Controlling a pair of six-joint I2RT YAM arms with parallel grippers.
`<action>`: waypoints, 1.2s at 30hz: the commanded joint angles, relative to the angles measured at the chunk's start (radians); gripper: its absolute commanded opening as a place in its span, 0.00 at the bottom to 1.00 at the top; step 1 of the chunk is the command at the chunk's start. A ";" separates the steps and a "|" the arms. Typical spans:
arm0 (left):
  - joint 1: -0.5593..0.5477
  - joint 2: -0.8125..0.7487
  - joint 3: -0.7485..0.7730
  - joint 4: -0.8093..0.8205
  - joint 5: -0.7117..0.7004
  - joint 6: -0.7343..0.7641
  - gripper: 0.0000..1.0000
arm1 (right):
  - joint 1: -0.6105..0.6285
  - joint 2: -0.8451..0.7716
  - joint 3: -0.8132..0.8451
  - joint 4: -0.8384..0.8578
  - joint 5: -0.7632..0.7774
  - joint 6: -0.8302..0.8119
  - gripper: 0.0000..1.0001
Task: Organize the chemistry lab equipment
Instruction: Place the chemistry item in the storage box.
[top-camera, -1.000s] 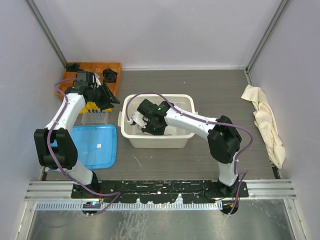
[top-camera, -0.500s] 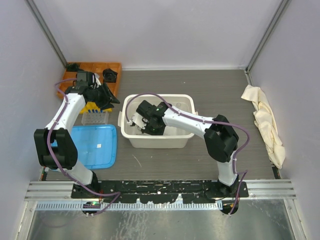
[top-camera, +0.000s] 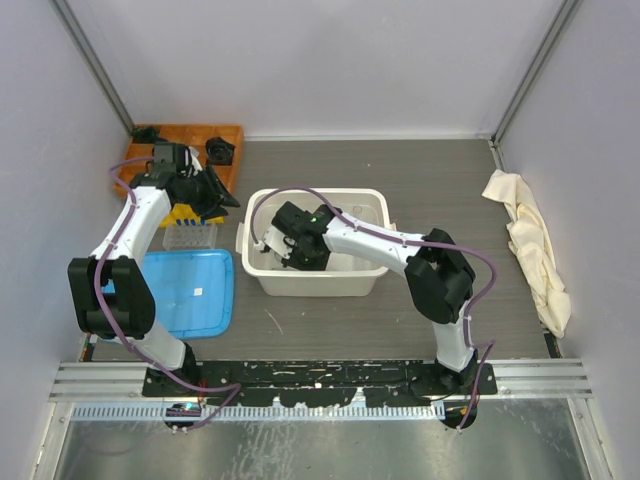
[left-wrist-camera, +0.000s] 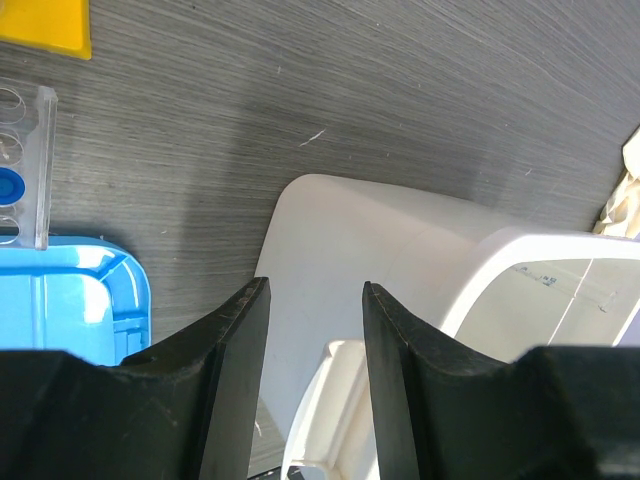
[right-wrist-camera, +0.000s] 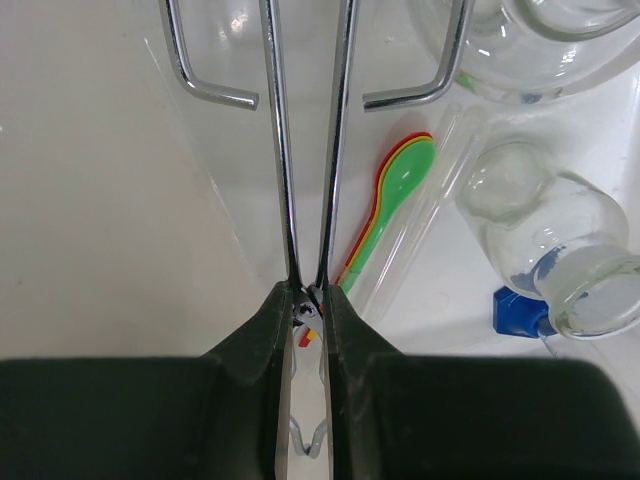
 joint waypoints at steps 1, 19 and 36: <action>0.002 -0.042 0.001 0.023 0.021 0.018 0.44 | 0.008 0.004 0.033 0.005 0.012 0.015 0.08; 0.002 -0.054 -0.008 0.023 0.021 0.016 0.44 | 0.007 -0.009 0.019 0.009 0.025 0.023 0.32; 0.002 -0.087 -0.002 0.024 -0.017 0.020 0.45 | 0.003 -0.070 0.062 0.000 0.058 0.046 0.37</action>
